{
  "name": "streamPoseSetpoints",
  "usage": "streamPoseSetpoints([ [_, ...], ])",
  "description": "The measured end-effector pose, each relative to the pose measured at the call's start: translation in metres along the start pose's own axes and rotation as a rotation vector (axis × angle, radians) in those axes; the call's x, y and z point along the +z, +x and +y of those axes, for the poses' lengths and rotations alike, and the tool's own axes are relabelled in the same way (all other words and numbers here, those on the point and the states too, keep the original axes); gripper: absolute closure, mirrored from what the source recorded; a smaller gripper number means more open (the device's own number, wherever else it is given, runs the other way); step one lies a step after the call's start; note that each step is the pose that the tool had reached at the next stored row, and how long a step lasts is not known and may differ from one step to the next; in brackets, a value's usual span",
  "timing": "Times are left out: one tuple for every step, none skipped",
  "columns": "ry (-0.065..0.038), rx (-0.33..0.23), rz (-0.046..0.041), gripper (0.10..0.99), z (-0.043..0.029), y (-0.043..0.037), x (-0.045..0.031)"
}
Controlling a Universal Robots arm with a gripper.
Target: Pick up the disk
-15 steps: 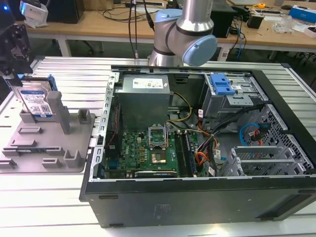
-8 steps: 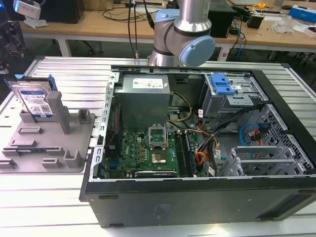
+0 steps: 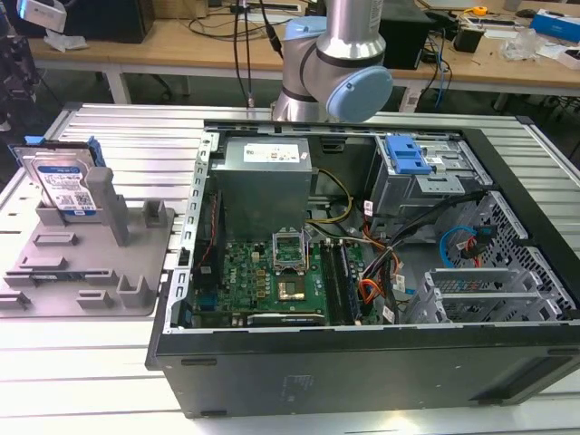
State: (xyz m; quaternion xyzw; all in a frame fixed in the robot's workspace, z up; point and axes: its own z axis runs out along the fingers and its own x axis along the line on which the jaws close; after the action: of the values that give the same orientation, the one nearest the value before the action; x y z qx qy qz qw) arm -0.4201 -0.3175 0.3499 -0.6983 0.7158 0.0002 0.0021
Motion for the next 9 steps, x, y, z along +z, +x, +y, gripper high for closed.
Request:
streamPoseSetpoints([
  [0.0,-0.002,0.0,0.529,0.0,0.0,0.0],
  [0.0,-0.002,0.0,0.529,0.0,0.0,0.0],
  [0.0,-0.002,0.0,0.529,0.0,-0.0001,0.0],
  [0.0,-0.003,0.0,0.529,0.0,0.0,0.0],
  [0.0,-0.003,0.0,0.529,0.0,-0.0001,0.0],
  [0.0,-0.003,0.0,0.529,0.0,-0.0001,0.0],
  [0.0,-0.003,0.0,0.529,0.0,-0.0001,0.0001],
  [0.0,-0.003,-0.0001,0.529,-0.0001,-0.0001,0.0008],
  [0.0,-0.003,0.0,0.529,0.0,-0.0001,0.0018],
])
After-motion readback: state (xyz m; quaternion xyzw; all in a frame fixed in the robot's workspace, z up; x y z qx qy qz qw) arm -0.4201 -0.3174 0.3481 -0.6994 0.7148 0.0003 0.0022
